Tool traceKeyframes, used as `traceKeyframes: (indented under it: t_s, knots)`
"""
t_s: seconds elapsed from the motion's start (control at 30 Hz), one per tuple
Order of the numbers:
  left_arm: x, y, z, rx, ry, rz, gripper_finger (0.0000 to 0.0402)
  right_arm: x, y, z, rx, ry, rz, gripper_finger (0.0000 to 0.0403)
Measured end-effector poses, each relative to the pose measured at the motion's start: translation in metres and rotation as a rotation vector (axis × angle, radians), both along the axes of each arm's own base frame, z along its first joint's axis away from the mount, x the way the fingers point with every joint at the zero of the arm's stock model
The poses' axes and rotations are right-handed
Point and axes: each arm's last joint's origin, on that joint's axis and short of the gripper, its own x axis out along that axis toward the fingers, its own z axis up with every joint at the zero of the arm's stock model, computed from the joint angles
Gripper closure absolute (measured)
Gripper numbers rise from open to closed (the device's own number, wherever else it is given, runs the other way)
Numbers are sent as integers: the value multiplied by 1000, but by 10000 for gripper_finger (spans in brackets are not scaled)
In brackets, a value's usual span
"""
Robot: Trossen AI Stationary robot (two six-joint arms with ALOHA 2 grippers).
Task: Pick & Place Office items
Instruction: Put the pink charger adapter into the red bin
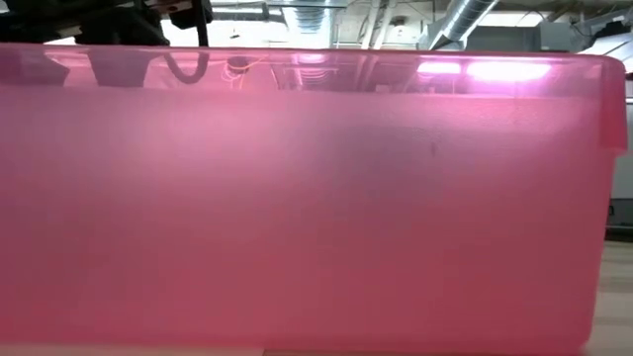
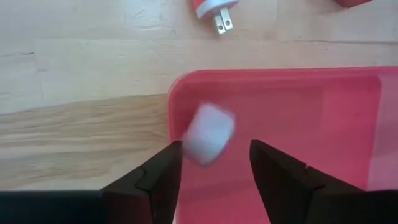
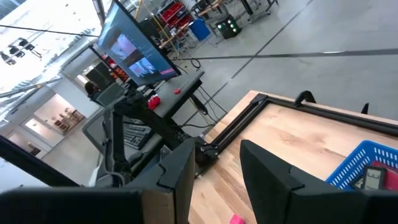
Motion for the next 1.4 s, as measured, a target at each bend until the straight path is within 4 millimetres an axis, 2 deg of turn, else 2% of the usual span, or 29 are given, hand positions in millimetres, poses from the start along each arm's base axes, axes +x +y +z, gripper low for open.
traceKeyframes:
  t_s: [0.2, 0.33, 0.53, 0.6, 0.67, 0.77, 0.9, 0.97, 1.07, 1.13, 1.2, 1.27, 1.4]
  knots:
    - [-1, 2, 5, 17, -28, -3, 252, 0, 0, 0, -4, 0, -6, 280]
    - [-5, 13, 22, 61, -71, -36, 280, 0, -1, 0, -6, -2, -18, 280]
    - [2, 58, 46, 168, -51, -252, 301, 1, 0, 5, -36, -31, -20, 280]
    - [8, 79, 46, 175, -16, -308, 300, 1, 0, 7, -57, -48, -17, 280]
    - [15, 105, 38, 144, 25, -372, 292, 1, 0, 8, -74, -52, -15, 280]
    - [22, 139, 29, 93, 36, -562, 262, 1, 0, 9, -76, -53, -15, 280]
    - [22, 176, 25, 22, 44, -711, 203, -3, 0, 9, -73, -59, -3, 280]
    - [21, 187, 26, -17, 13, -831, 175, -6, 0, 11, -74, -66, -1, 280]
    - [17, 189, 25, 48, 0, -1232, 151, -8, 0, 11, -89, -66, -18, 280]
    - [14, 182, 27, 162, -11, -1575, 150, -10, 0, 12, -100, -64, -27, 280]
    - [13, 175, 34, 334, 2, -1825, 154, -12, 0, 12, -103, -65, -39, 280]
    - [17, 172, 37, 508, 36, -1959, 158, -14, -1, 12, -107, -57, -53, 280]
    - [29, 171, 39, 730, 0, -2039, 157, -14, -1, 11, -113, -48, -86, 280]
